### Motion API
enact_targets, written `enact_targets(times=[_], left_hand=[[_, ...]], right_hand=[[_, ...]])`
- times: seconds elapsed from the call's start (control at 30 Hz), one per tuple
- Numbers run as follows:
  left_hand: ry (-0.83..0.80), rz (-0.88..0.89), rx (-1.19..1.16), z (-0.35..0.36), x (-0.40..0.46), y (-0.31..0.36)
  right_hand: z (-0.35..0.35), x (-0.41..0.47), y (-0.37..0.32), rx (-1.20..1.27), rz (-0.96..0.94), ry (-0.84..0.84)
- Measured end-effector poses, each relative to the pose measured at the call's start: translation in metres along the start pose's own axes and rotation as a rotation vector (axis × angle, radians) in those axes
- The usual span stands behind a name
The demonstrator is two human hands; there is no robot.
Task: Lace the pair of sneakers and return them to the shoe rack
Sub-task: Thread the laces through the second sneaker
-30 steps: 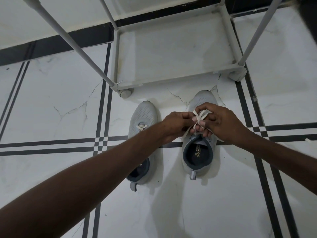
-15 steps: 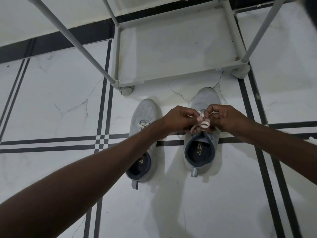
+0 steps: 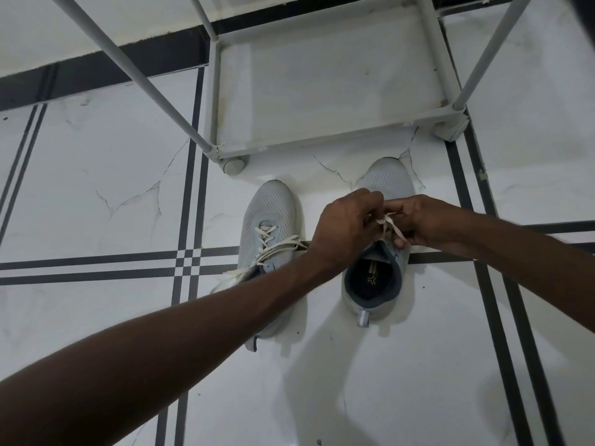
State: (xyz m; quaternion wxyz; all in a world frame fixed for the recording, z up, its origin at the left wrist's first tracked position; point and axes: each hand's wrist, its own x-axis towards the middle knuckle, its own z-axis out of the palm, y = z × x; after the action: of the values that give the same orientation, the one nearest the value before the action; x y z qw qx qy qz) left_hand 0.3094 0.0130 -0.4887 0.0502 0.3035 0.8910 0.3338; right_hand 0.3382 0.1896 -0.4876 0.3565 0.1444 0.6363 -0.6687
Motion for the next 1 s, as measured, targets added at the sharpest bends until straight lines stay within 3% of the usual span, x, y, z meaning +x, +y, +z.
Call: enact_targets(times=[0.13, 0.27, 0.37, 0.47, 0.57, 0.67, 0.83, 0.9, 1.0], left_hand=[[0.031, -0.135, -0.177, -0.001, -0.004, 0.002], [0.044, -0.459, -0.381, -0.006, -0.02, -0.005], [0.008, -0.646, -0.465, -0.015, -0.042, -0.016], [-0.017, -0.703, -0.404, -0.018, -0.05, -0.028], [-0.073, -0.646, -0.409, -0.024, -0.043, -0.031], [-0.124, -0.477, -0.25, -0.028, -0.038, -0.031], [-0.248, -0.093, 0.077, -0.016, -0.041, -0.03], [-0.303, -0.058, 0.101, -0.013, -0.04, -0.026], [-0.206, -0.115, 0.075, -0.011, -0.045, -0.021]], right_hand=[[-0.001, -0.007, 0.0, -0.072, -0.047, 0.164], [-0.006, -0.011, 0.006, -0.525, -0.25, 0.434], [-0.012, -0.012, 0.018, -0.712, -0.223, 0.528], [-0.007, -0.007, 0.03, -0.825, -0.195, 0.593], [-0.004, -0.004, 0.033, -0.886, -0.215, 0.529], [-0.009, -0.01, 0.031, -0.927, -0.242, 0.433], [-0.002, -0.012, 0.037, -1.064, -0.493, 0.354], [0.004, -0.01, 0.039, -1.09, -0.486, 0.323], [0.005, -0.008, 0.036, -1.035, -0.358, 0.32]])
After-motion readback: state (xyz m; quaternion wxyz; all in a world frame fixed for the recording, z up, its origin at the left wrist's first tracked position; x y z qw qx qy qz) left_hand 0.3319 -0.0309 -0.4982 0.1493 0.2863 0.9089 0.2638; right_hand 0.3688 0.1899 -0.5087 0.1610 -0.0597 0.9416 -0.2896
